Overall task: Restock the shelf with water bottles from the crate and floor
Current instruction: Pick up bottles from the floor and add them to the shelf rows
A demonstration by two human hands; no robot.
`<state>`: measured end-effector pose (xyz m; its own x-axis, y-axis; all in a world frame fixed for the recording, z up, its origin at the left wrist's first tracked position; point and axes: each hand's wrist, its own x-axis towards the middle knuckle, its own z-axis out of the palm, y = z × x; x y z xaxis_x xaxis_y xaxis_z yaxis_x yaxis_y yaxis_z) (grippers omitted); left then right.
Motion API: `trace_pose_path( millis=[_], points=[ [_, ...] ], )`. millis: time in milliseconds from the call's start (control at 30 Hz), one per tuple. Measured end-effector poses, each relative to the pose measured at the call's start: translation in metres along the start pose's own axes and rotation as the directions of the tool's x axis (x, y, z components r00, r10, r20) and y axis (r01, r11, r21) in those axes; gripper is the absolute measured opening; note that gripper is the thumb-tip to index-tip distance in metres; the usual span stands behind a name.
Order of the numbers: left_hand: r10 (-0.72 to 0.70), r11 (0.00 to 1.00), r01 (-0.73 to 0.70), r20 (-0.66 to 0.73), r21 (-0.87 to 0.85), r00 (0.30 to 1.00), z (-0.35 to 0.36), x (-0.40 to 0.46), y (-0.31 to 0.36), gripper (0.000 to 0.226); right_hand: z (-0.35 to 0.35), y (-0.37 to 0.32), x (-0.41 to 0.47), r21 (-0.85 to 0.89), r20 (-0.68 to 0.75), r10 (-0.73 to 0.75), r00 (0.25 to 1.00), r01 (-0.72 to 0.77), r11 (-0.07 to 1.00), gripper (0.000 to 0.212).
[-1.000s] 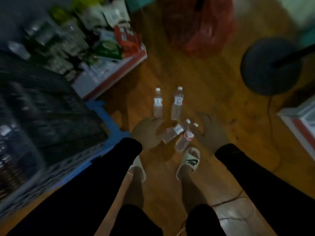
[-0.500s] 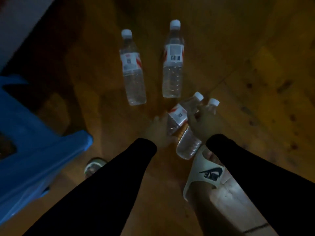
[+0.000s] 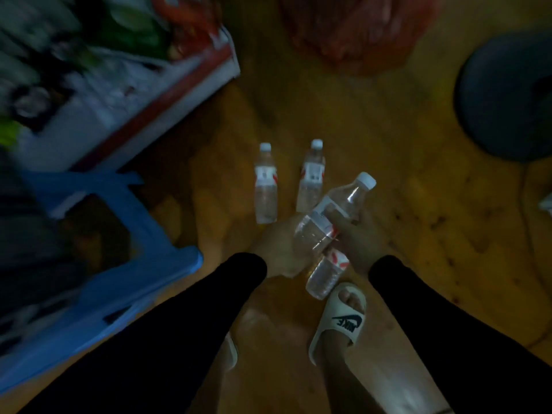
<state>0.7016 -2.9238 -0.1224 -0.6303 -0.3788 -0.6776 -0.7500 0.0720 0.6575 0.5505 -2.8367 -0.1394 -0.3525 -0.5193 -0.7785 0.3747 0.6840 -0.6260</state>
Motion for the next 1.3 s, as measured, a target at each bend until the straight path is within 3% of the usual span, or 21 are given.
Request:
trace_pose_path(
  millis=[100, 167, 267, 367, 600, 767, 967, 1100, 1300],
  points=[
    [0.082, 0.994, -0.076, -0.078, 0.076, 0.994, -0.058, -0.053, 0.068, 0.064, 0.001, -0.092, -0.059, -0.02, -0.053, -0.14, 0.989, 0.139, 0.99, 0.053],
    [0.149, 0.968, -0.123, -0.105, 0.22, 0.983, -0.105, -0.089, 0.114, 0.068, 0.001, -0.155, -0.101, -0.083, -0.046, -0.278, 0.96, 0.273, 0.958, 0.064],
    [0.241, 0.822, -0.102, -0.18, 0.561, 0.954, -0.184, -0.154, 0.183, 0.06, 0.004, -0.251, -0.172, -0.162, -0.033, -0.469, 0.882, 0.459, 0.874, 0.057],
    [0.352, 0.745, -0.045, -0.335, 0.666, 0.874, -0.261, -0.231, 0.24, 0.053, 0.011, -0.338, -0.236, -0.23, 0.002, -0.615, 0.789, 0.599, 0.767, 0.06],
    [0.411, 0.75, 0.159, -0.64, 0.642, 0.65, -0.399, -0.424, 0.319, 0.068, 0.076, -0.499, -0.388, -0.213, 0.122, -0.824, 0.553, 0.825, 0.523, 0.061],
    [0.444, 0.766, 0.245, -0.764, 0.595, 0.467, -0.476, -0.539, 0.318, 0.068, 0.143, -0.573, -0.48, -0.12, 0.21, -0.905, 0.369, 0.929, 0.351, 0.059],
    [0.36, 0.827, 0.337, -0.885, 0.45, 0.296, -0.548, -0.656, 0.283, 0.063, 0.227, -0.625, -0.559, -0.083, 0.268, -0.937, 0.222, 0.975, 0.207, 0.049],
    [0.265, 0.849, 0.41, -0.94, 0.333, 0.215, -0.587, -0.709, 0.24, 0.062, 0.28, -0.644, -0.592, -0.056, 0.269, -0.95, 0.155, 0.988, 0.145, 0.058],
    [0.1, 0.863, 0.463, -0.967, 0.202, 0.234, -0.627, -0.741, 0.189, 0.054, 0.356, -0.667, -0.616, -0.101, 0.277, -0.949, 0.151, 0.987, 0.128, 0.057]
  ],
)
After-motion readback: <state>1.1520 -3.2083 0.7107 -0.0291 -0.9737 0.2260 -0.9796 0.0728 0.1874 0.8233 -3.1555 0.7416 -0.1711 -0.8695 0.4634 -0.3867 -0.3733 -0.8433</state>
